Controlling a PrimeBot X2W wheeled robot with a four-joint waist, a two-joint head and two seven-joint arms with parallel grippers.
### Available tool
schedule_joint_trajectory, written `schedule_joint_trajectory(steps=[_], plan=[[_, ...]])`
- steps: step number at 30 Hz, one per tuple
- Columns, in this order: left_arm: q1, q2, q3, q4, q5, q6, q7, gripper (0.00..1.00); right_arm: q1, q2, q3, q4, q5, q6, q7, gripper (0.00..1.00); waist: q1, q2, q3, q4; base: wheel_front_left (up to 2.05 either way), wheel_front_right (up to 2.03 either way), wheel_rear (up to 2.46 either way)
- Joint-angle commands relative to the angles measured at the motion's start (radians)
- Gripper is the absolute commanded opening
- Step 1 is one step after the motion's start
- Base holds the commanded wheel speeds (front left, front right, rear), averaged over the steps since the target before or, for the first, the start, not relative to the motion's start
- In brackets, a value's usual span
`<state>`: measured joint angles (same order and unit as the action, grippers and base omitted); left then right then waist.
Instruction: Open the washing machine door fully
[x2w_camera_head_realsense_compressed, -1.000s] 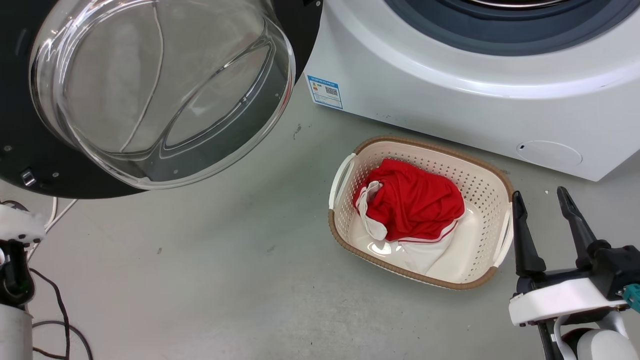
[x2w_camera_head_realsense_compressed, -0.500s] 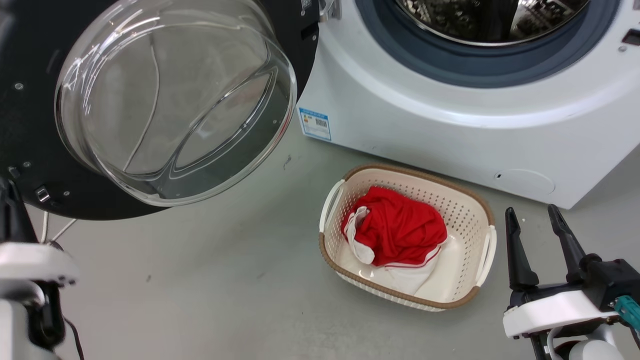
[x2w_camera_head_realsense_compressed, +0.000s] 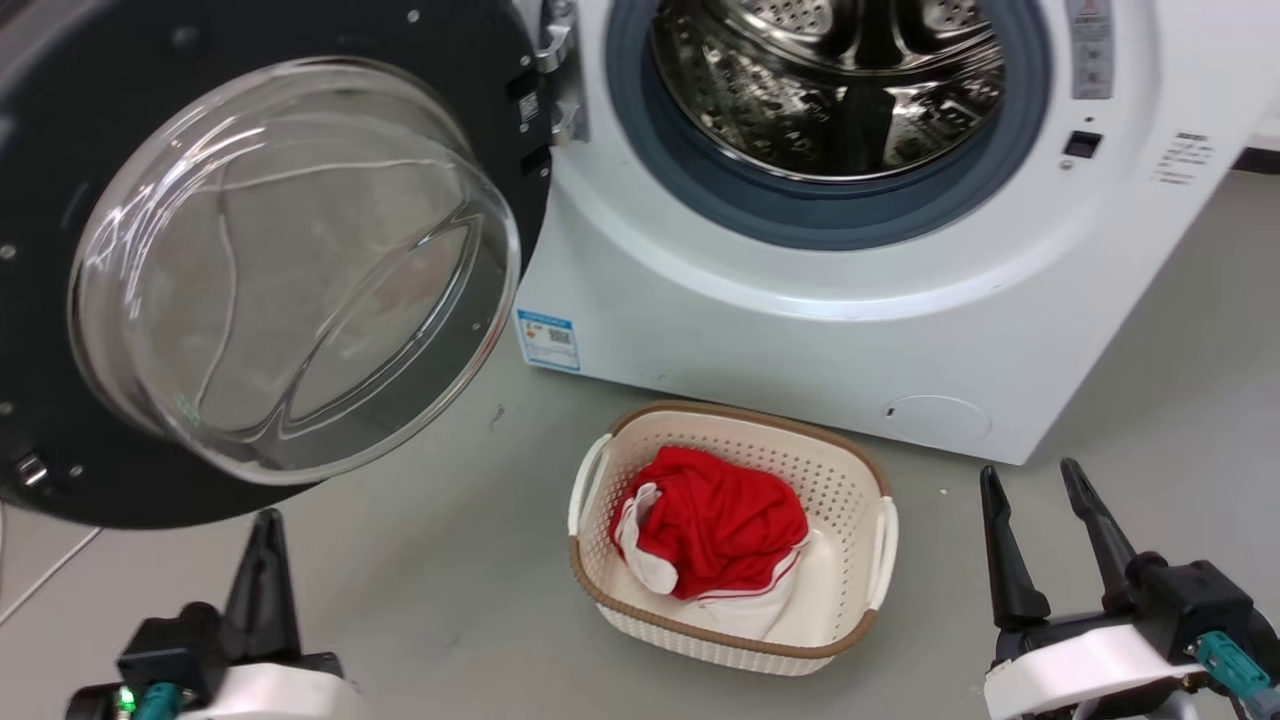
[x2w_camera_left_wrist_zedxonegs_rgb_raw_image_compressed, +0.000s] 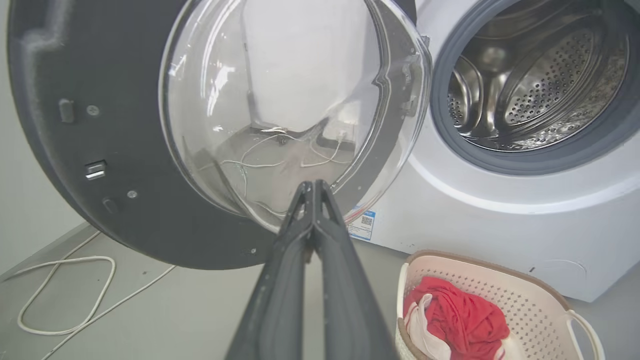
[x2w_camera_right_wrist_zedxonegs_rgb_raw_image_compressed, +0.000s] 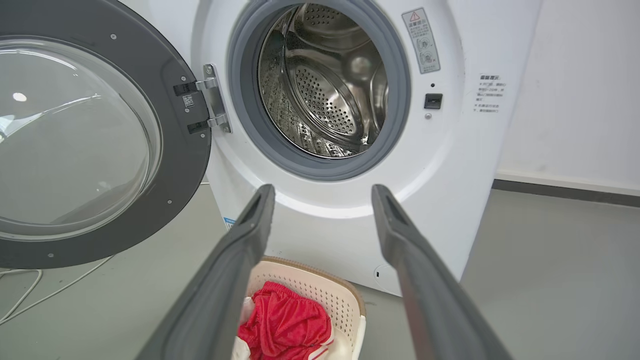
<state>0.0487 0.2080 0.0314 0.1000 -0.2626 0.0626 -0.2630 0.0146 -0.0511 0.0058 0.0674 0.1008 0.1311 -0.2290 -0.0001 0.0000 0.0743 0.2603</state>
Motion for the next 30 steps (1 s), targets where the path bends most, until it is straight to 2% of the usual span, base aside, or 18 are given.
schedule_joint_trajectory(steps=[1, 7, 10, 11, 12, 21, 30], plan=[[0.009, -0.013, -0.024, -0.013, 0.012, -0.009, -0.002, 0.00, 0.012, 0.002, 0.001, -0.001, 0.003, -0.001, -0.003, 1.00, 0.0001, 0.0000, -0.029, -0.044, 0.00, 0.00, 0.00], [-0.020, -0.047, -0.104, -0.009, 0.038, -0.044, -0.002, 0.00, 0.032, 0.002, -0.003, -0.013, 0.003, -0.001, 0.009, 1.00, 0.0001, 0.0000, -0.052, -0.117, 0.00, 0.00, 0.00], [-0.035, -0.055, -0.113, 0.002, 0.047, -0.048, -0.002, 0.64, 0.036, 0.002, -0.004, -0.020, -0.002, -0.001, 0.016, 1.00, 0.0001, 0.0000, -0.061, -0.153, 0.00, 0.00, 0.00], [-0.039, -0.057, -0.116, 0.009, 0.049, -0.047, -0.002, 0.97, 0.040, 0.002, -0.005, -0.023, -0.005, -0.001, 0.018, 1.00, 0.0001, 0.0000, -0.064, -0.163, 0.00, 0.00, 0.00], [-0.048, -0.060, -0.117, 0.013, 0.050, -0.047, -0.002, 1.00, 0.043, 0.002, -0.005, -0.024, -0.004, -0.001, 0.022, 1.00, 0.0001, 0.0000, -0.066, -0.174, 0.00, 0.00, 0.00], [-0.098, -0.067, -0.132, 0.057, 0.075, -0.049, -0.002, 1.00, 0.052, 0.002, -0.012, -0.045, -0.004, -0.001, 0.033, 1.00, 0.0001, 0.0000, -0.059, -0.240, 0.00, 0.00, 0.00], [-0.113, -0.078, -0.112, 0.082, 0.081, -0.042, -0.002, 1.00, 0.043, 0.002, -0.008, -0.040, 0.006, -0.001, 0.030, 1.00, 0.0001, 0.0000, -0.038, -0.272, 0.00, 0.00, 0.00]])
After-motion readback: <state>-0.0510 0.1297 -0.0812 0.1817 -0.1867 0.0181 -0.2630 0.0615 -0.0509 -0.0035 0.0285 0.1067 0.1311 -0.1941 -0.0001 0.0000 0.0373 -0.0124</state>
